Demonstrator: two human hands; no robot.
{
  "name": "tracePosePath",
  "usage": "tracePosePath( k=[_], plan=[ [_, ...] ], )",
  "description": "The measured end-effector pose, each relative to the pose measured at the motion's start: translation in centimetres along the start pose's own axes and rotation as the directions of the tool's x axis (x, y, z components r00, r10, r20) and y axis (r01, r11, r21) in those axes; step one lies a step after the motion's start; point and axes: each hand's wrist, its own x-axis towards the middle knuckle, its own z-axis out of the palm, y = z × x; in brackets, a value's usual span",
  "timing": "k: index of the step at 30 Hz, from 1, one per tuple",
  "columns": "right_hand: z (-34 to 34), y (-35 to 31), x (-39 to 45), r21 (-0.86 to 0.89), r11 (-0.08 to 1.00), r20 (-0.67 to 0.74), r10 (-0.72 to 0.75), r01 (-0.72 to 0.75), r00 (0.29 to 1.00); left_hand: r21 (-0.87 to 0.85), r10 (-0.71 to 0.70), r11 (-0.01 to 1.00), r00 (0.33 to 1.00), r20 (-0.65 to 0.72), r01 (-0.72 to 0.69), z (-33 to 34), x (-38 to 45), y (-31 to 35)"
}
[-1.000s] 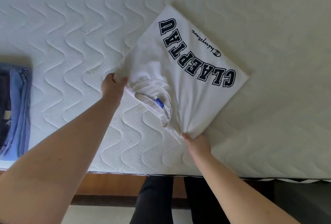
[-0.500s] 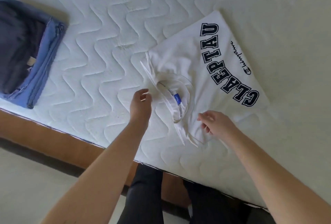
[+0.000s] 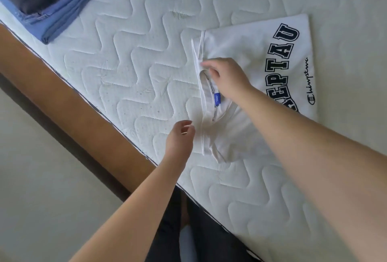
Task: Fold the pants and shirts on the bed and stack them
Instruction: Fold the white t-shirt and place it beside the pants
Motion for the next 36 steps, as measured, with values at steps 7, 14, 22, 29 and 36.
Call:
tracePosePath(
  k=[7,14,22,29,36],
  plan=[
    [0.1,0.9,7.0,-0.352,0.911,0.122,-0.181,0.213,0.976,-0.038,-0.124,0.992,0.992,-0.027,0.123,4.0,-1.7,-1.5],
    [-0.8,2.0,10.4,-0.510,0.841,0.187,-0.096,0.180,0.978,0.323,-0.211,0.923,0.977,-0.030,0.209,6.8,-2.5,-1.9],
    [-3.2,2.7,13.1,-0.583,0.813,0.291,0.212,-0.003,0.933,-0.551,-0.198,0.796,0.968,0.155,0.251,6.8,-4.3,-3.4],
    [-5.8,3.3,12.6,-0.615,0.785,0.394,0.224,0.074,0.891,-0.862,-0.041,0.317,0.914,0.404,0.395,10.0,-7.4,-5.5],
    [-7.5,3.7,9.7,-0.572,0.820,0.326,0.220,0.006,0.919,-0.663,-0.146,0.686,0.950,0.277,0.299,12.9,-7.5,-4.8]
  ],
)
